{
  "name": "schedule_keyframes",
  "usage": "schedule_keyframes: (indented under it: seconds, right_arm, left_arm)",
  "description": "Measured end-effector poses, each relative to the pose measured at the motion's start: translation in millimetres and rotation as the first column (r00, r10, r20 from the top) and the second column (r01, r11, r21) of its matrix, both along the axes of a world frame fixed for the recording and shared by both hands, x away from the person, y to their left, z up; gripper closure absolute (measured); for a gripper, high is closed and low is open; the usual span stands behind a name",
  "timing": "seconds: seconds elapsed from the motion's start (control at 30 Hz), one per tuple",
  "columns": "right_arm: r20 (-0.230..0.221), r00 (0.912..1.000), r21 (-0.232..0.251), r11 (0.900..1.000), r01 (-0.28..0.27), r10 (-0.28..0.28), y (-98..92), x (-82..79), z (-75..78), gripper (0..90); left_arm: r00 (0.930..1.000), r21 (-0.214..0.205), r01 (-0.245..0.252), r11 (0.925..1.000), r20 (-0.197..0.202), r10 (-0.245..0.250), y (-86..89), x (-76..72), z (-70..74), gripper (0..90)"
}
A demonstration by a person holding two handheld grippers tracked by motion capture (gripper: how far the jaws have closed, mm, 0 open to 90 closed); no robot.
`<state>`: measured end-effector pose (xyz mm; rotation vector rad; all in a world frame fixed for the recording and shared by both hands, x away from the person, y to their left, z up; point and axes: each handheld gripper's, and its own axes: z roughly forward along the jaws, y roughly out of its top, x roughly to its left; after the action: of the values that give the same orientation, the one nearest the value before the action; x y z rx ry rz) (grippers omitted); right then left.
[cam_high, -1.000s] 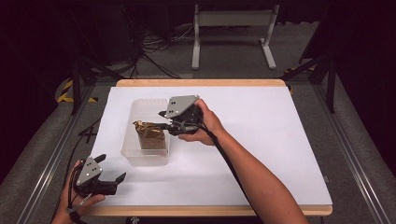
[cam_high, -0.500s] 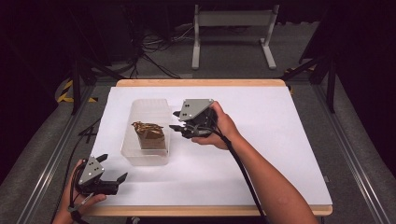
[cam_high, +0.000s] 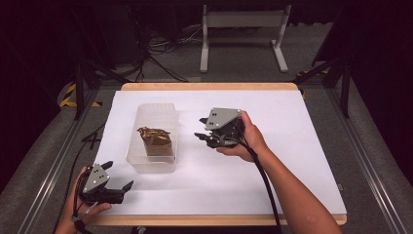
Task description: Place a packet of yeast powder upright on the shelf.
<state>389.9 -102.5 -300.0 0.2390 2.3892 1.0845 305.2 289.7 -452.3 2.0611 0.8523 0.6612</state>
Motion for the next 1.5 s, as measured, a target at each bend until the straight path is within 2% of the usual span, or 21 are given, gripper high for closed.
schedule_keyframes:
  seconds: [0.4, 0.63, 0.87, 1.13, 1.37, 1.4, 1.43, 1.47, 1.5]
  right_arm:
    - [-0.001, 0.9969, -0.038, 0.9962, 0.079, -0.079, -33.9, -8.5, -14.5, 51.8]
    - [-0.005, 0.9900, -0.059, 0.9883, 0.141, -0.141, -59.0, -15.1, -28.9, 48.3]
    - [-0.014, 0.9796, -0.046, 0.9787, 0.200, -0.201, -85.5, -24.8, -43.2, 45.6]
    - [-0.019, 0.9658, -0.064, 0.9643, 0.257, -0.259, -114.6, -37.4, -59.2, 41.7]
    - [-0.019, 0.9501, -0.064, 0.9487, 0.310, -0.311, -137.7, -46.9, -69.9, 35.9]
    - [-0.018, 0.9476, -0.061, 0.9464, 0.317, -0.319, -141.5, -48.5, -71.1, 35.2]
    - [-0.035, 0.9434, -0.041, 0.9437, 0.328, -0.330, -150.4, -51.0, -72.9, 34.1]
    - [-0.035, 0.9434, -0.041, 0.9437, 0.328, -0.330, -150.4, -51.0, -72.9, 34.1]
    - [-0.036, 0.9393, -0.036, 0.9397, 0.340, -0.341, -154.8, -52.2, -74.0, 33.5]
  left_arm:
    - [1.0000, 0.004, -0.001, 1.0000, -0.002, 0.001, 0.0, -0.1, -0.2, 4.4]
    - [1.0000, 0.007, -0.001, 1.0000, -0.002, 0.002, -1.0, -0.8, -0.6, 4.5]
    - [1.0000, 0.002, 0.001, 1.0000, 0.000, -0.001, -0.4, -0.8, -0.1, 4.4]
    - [1.0000, 0.002, 0.002, 1.0000, -0.001, -0.002, -1.8, -0.7, -0.4, 4.4]
    - [1.0000, 0.003, 0.004, 1.0000, -0.002, -0.004, -1.4, -0.9, -0.5, 4.4]
    - [1.0000, 0.001, 0.003, 1.0000, -0.002, -0.003, -1.3, -0.8, -0.7, 4.4]
    - [1.0000, -0.001, 0.003, 1.0000, -0.004, -0.003, -0.9, -0.9, -0.7, 4.4]
    - [1.0000, -0.001, 0.003, 1.0000, -0.004, -0.003, -0.9, -0.9, -0.7, 4.4]
    - [1.0000, -0.002, 0.003, 1.0000, -0.003, -0.003, -0.9, -1.0, -0.6, 4.4]
